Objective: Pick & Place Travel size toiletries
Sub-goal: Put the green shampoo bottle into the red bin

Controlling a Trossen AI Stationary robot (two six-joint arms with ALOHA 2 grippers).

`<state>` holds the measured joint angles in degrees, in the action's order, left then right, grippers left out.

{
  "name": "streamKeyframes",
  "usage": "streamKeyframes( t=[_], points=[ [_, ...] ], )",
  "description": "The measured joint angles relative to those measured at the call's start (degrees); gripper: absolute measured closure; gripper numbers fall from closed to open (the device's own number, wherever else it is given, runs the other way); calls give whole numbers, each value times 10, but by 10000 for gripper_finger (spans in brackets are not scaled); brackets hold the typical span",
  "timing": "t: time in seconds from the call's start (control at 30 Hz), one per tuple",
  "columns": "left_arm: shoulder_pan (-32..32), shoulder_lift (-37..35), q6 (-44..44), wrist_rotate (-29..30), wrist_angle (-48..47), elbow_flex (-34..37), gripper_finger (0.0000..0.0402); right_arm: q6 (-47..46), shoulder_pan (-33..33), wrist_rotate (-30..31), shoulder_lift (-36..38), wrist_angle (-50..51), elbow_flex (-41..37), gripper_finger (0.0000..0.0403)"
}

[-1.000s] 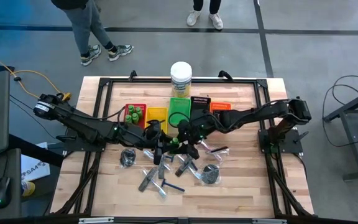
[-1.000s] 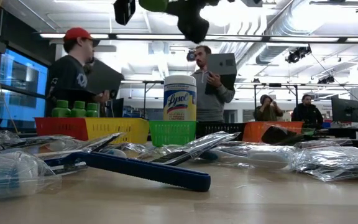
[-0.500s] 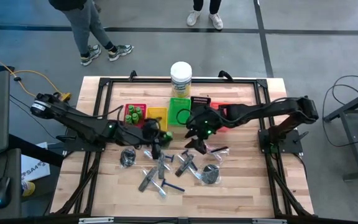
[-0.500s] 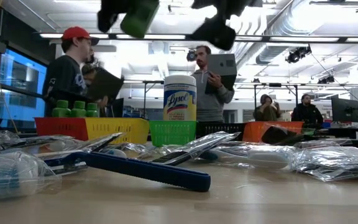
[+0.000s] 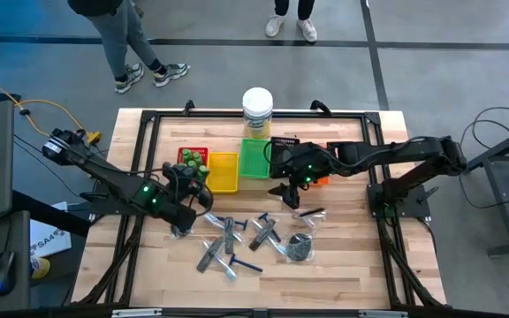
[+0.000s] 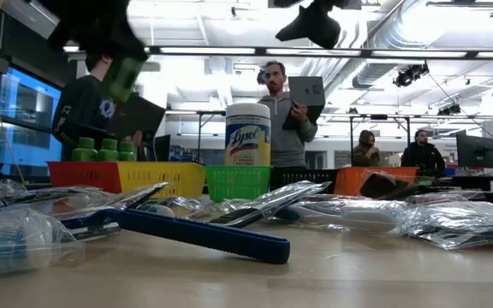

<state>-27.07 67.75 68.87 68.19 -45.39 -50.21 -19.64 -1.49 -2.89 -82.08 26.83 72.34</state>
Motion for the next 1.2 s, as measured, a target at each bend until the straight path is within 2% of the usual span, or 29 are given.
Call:
streamKeyframes(
  t=[0.27, 0.5, 0.9, 1.2],
  points=[
    [0, 0, 148, 31, -13, 93, 312, -2, 0, 3, 0, 0, 0, 159],
    [0, 0, 239, 97, -4, 155, 312, -2, 0, 20, 0, 0, 0, 159],
    [1, 0, 234, 145, 140, 252, 313, -2, 0, 45, 0, -1, 0, 159],
    [1, 0, 180, 140, 196, 284, 313, -2, 0, 61, 0, -1, 0, 159]
  ],
)
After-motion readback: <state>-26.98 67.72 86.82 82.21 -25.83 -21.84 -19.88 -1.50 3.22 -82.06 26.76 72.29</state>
